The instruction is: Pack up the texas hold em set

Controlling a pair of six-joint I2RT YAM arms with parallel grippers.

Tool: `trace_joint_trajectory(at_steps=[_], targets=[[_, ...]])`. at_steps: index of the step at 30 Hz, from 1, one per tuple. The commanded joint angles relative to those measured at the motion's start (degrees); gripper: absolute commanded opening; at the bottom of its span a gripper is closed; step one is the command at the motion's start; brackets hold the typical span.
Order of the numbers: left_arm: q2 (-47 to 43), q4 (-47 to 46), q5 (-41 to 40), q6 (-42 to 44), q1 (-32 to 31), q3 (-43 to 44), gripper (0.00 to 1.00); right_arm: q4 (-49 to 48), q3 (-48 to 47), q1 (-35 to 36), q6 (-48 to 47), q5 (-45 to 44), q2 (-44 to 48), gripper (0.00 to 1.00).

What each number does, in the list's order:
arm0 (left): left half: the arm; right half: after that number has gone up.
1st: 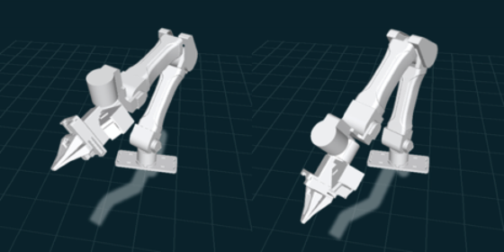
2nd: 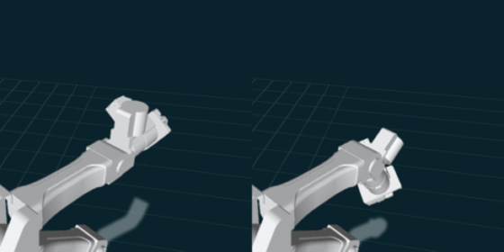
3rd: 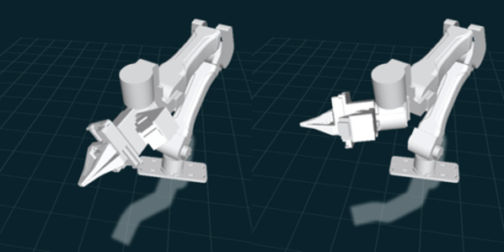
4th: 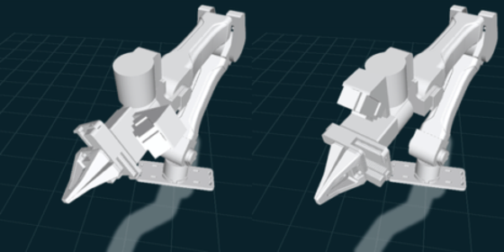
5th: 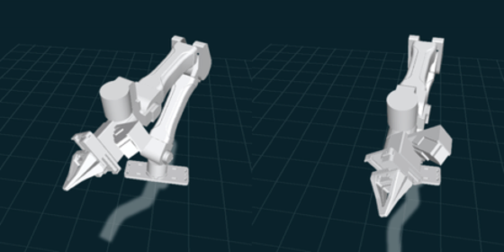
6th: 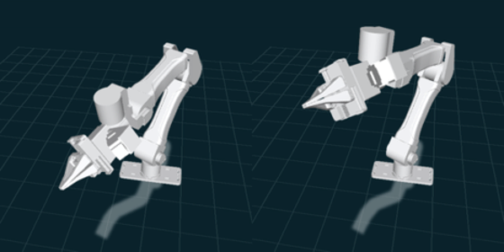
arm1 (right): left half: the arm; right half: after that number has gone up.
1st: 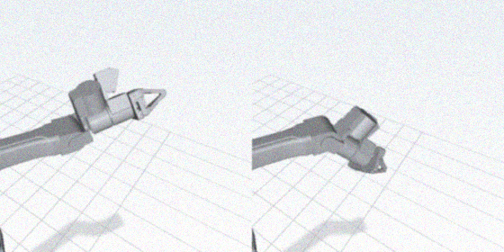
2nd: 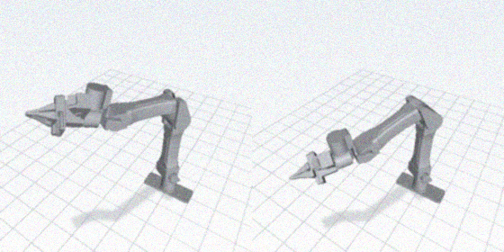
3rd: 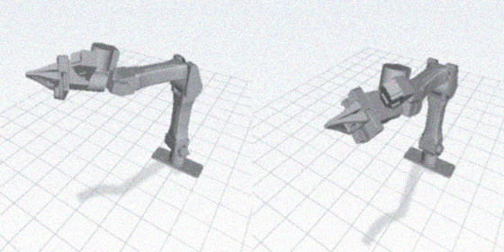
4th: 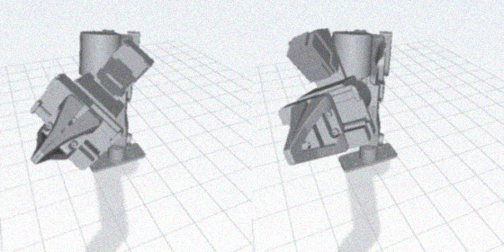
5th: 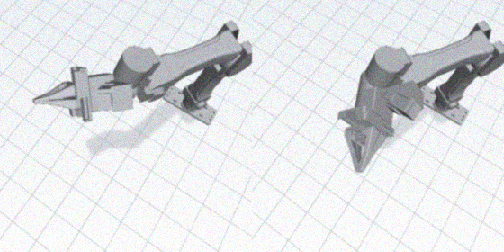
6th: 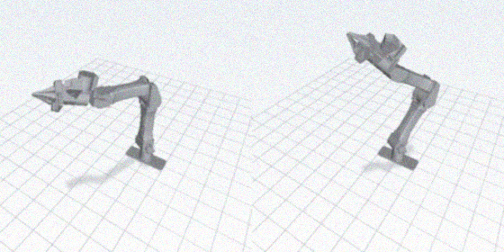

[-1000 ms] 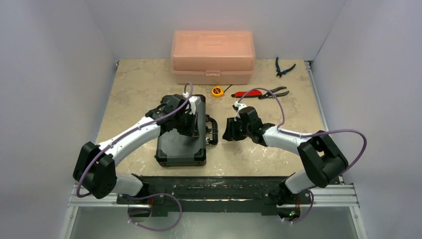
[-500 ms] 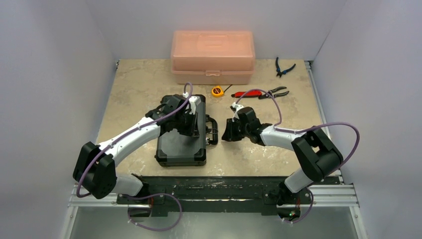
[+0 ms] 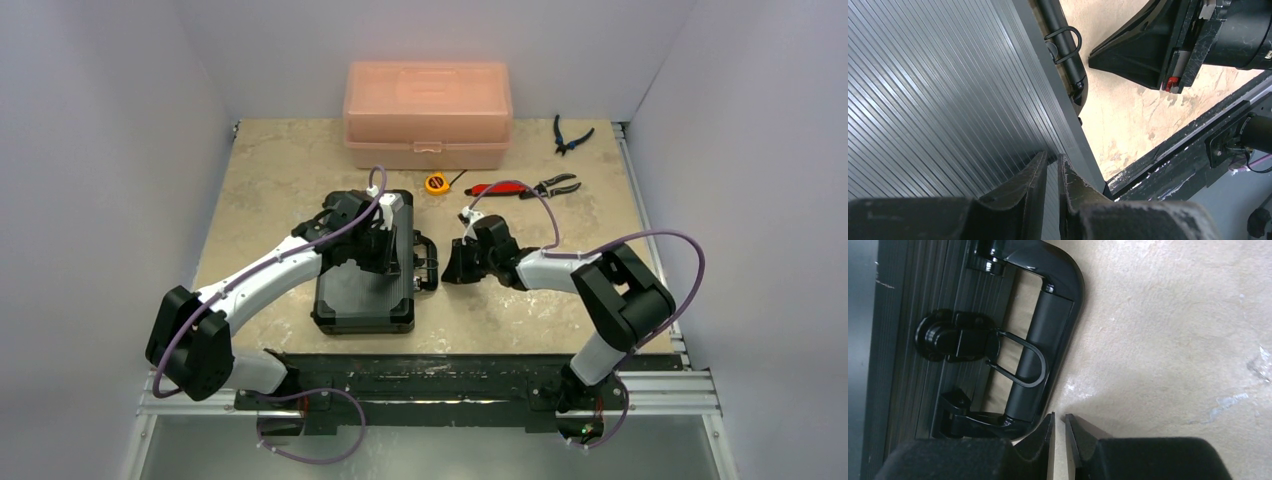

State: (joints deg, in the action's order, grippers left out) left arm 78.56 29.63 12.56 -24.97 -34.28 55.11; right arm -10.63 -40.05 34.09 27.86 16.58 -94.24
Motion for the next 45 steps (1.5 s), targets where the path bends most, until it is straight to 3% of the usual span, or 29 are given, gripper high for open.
trace_joint_trajectory(at_steps=[1,14,30,45], targets=[[2.13,6.03,-3.0,0.01,-0.96,-3.43,0.13,-0.92,-1.62,-0.12,-0.35,1.28,-2.09,0.16],[1.2,6.42,-3.5,-0.05,-1.08,-2.68,0.13,-0.78,-4.64,-0.08,-0.26,3.37,-4.77,0.1],[0.36,6.25,-3.77,-0.52,-1.5,-2.12,0.13,4.85,-11.26,-0.13,-1.98,-0.41,-2.77,0.08],[0.83,6.62,-4.1,-0.43,-1.95,-1.32,0.12,4.5,-13.79,0.29,-1.12,2.95,-3.99,0.06]])
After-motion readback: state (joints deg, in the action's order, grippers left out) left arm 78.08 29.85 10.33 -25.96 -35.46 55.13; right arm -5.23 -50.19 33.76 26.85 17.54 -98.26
